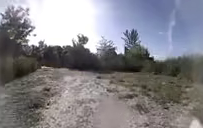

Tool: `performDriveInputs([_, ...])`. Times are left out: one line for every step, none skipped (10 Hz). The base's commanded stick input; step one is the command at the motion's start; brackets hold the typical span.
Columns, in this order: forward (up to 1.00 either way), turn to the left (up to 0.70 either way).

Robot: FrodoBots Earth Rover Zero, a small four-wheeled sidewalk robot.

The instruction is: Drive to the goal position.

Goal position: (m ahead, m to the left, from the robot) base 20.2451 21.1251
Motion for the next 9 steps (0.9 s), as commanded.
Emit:
performDriveInputs([0.85,0.00])
performDriveInputs([0.85,0.00])
performDriveInputs([0.85,0.00])
performDriveInputs([0.85,0.00])
performDriveInputs([0.85,0.00])
performDriveInputs([0.85,0.00])
performDriveInputs([0.85,0.00])
performDriveInputs([0.85,0.00])
performDriveInputs([0.85,0.00])
